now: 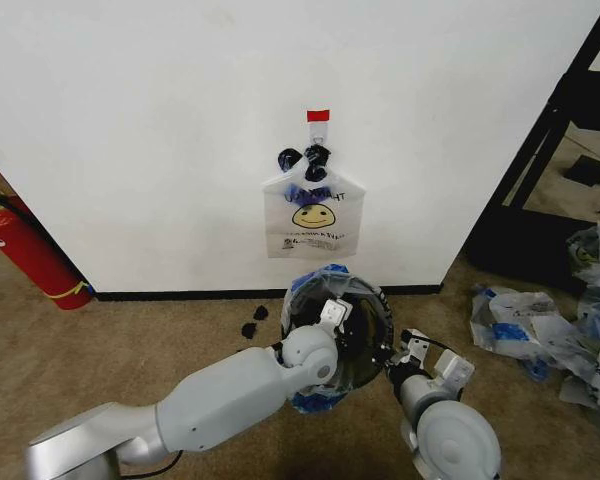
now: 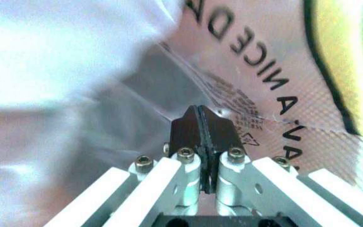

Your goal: Pick up the garbage bag from the wall and place it over the trash bin.

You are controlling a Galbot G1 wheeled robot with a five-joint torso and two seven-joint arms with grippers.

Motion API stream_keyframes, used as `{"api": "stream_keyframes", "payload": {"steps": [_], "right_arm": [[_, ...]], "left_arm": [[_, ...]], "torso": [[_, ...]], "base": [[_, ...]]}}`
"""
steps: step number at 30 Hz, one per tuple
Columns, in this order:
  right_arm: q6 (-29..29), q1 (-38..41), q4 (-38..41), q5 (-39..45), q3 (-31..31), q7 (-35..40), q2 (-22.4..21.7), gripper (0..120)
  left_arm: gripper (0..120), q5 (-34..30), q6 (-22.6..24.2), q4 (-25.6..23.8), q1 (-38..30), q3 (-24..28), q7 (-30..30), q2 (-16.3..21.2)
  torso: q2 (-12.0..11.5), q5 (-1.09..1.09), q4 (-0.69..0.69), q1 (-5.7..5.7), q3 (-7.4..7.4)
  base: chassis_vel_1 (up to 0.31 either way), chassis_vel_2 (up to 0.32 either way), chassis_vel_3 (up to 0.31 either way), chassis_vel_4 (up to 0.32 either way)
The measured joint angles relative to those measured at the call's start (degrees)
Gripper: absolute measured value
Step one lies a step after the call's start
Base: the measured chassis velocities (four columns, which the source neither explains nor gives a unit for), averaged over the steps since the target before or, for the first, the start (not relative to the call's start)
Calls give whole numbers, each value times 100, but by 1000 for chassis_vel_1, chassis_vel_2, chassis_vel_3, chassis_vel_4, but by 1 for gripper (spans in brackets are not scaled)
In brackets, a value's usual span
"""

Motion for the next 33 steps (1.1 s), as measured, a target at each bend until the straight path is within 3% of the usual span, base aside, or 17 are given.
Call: {"api": "stream_keyframes", "payload": {"steps": [2,9,16,20,22,33], "right_arm": [[8,9,-68,1,44,-2,-24,0],[31,96,-242,36,301,55,91,0],[45,186,-423,91,428,117,227,0],[97,169,-439,153,586,107,307,0],[105,162,-436,174,619,96,316,0],[-98,222,-326,763,1029,453,575,0]], "left_arm": [[0,248,-8,-319,36,11,257,221],[0,191,-84,-1081,150,-117,773,604],[2,170,-295,-1591,352,-417,1066,846],[22,232,-497,-1872,606,-728,1070,1023],[23,262,-537,-1889,642,-761,1057,1048],[66,446,-1334,-2267,1593,-1549,805,1546]], "torso": [[0,2,2,0,0],[0,2,0,0,0],[0,2,0,0,0],[0,1,1,0,0],[0,1,0,0,0],[0,2,1,0,0]], "base": [[0,0,0,0],[0,0,0,0],[0,0,0,0],[0,0,0,0],[0,0,0,0],[0,0,0,0]]}}
